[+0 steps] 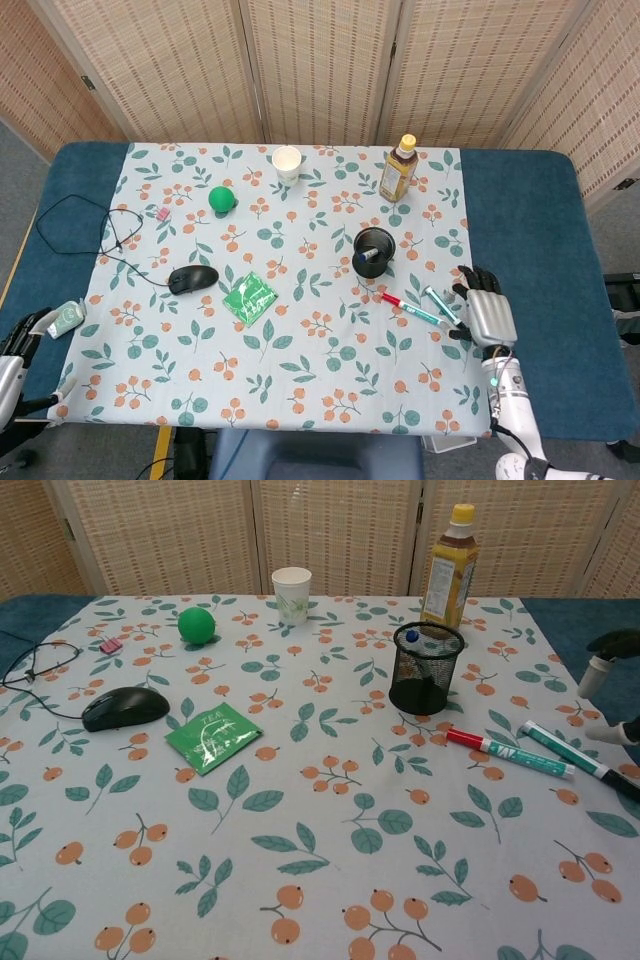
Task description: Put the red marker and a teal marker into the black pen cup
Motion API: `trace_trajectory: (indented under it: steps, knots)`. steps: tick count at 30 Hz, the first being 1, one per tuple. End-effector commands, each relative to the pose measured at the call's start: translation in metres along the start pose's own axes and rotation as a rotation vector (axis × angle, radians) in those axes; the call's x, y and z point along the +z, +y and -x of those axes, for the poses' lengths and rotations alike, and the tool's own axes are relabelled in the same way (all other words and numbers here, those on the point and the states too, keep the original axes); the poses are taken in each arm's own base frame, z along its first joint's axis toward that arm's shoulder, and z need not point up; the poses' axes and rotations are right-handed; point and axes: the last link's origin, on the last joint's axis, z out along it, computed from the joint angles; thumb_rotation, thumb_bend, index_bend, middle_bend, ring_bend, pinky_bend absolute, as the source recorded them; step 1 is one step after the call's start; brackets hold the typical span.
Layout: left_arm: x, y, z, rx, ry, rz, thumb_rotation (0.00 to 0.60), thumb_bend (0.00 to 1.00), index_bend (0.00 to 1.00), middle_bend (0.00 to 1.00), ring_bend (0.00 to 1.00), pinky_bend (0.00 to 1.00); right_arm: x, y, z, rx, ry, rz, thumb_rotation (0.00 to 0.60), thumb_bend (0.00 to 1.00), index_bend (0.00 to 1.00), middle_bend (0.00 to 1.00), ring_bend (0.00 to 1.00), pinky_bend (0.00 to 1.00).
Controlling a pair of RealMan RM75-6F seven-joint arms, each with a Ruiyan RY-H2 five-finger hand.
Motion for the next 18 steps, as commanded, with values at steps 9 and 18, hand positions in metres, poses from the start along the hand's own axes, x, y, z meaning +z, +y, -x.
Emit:
trace_trajectory:
  steps: [9, 18]
  knots:
    - [0.002, -0.017, -0.016, -0.107, -0.014, 0.025, 0.600, 0.27, 0.00, 0.08, 0.04, 0.22, 0.026, -0.044, 0.034, 0.031, 0.035, 0.100, 0.600, 0.21, 0.46, 0.10, 0.00, 0.00]
    - [0.000, -0.021, -0.022, -0.131, -0.004, 0.035, 0.600, 0.27, 0.00, 0.08, 0.04, 0.22, 0.041, -0.050, 0.048, 0.063, 0.009, 0.142, 0.600, 0.21, 0.46, 0.10, 0.00, 0.00]
